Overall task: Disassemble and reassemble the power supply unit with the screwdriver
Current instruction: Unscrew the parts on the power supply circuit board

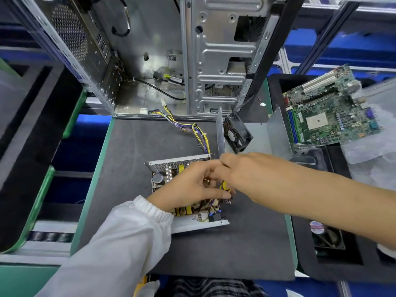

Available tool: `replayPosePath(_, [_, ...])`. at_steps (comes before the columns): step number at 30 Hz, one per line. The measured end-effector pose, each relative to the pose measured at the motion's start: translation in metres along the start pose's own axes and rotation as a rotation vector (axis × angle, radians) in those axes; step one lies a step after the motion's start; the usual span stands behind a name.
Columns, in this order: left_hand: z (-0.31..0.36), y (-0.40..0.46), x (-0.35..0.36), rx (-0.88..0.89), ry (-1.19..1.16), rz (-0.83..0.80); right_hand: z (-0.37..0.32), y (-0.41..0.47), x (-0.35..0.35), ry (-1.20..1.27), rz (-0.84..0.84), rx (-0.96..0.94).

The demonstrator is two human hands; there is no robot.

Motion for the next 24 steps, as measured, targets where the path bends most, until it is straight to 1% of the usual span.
replayPosePath(2, [-0.001, 0.0, 0.0, -0.001, 0.003, -0.023, 0.001, -0.001, -0.001, -0.092, 0.016, 0.046])
replayPosePath(4, [-0.003, 0.001, 0.004, -0.016, 0.038, -0.008, -0.002, -0.004, 0.0, -0.162, 0.054, 0.106])
replayPosePath(6, [-0.004, 0.002, 0.007, -0.016, 0.093, 0.032, -0.001, -0.008, -0.012, -0.152, 0.201, 0.164])
replayPosePath(7, [-0.004, 0.002, 0.009, -0.013, 0.109, 0.039, 0.0, -0.01, -0.014, -0.141, 0.182, 0.19])
replayPosePath(8, [-0.003, 0.002, 0.01, -0.013, 0.129, 0.038, 0.0, -0.012, -0.01, -0.102, 0.121, 0.176])
replayPosePath(10, [-0.002, 0.001, 0.006, -0.015, 0.163, 0.044, -0.001, -0.016, -0.005, 0.045, 0.059, 0.067])
replayPosePath(11, [-0.001, 0.0, 0.003, -0.014, 0.163, 0.038, 0.001, -0.018, -0.008, 0.067, 0.06, 0.031])
replayPosePath(13, [0.001, -0.001, 0.001, -0.005, 0.165, -0.008, -0.002, -0.017, -0.011, 0.007, 0.031, -0.017])
replayPosePath(15, [0.006, -0.002, 0.003, 0.025, 0.159, -0.03, -0.007, -0.016, -0.008, -0.108, 0.013, 0.017])
replayPosePath(17, [0.006, -0.002, 0.007, 0.033, 0.117, -0.002, -0.01, -0.014, -0.008, -0.252, 0.053, 0.046])
replayPosePath(18, [0.005, -0.003, 0.008, 0.033, 0.101, 0.018, -0.009, -0.012, -0.01, -0.265, 0.061, 0.08])
replayPosePath(20, [0.003, -0.004, 0.009, 0.051, 0.079, 0.043, -0.01, -0.016, -0.007, -0.214, 0.025, 0.117])
replayPosePath(21, [0.003, -0.005, 0.009, 0.057, 0.07, 0.05, -0.011, -0.017, -0.008, -0.161, -0.026, 0.114])
replayPosePath(24, [0.004, -0.006, 0.005, 0.065, 0.079, 0.033, -0.003, -0.02, -0.005, -0.041, 0.001, 0.082])
Point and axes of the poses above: each hand's wrist, its own y-axis towards the middle knuckle, its own x-axis out of the palm, z = x × y, the point moved 6 cm from there along y, towards the middle knuckle, and after that the axes turned 3 degrees about x, right-handed, at the moved point
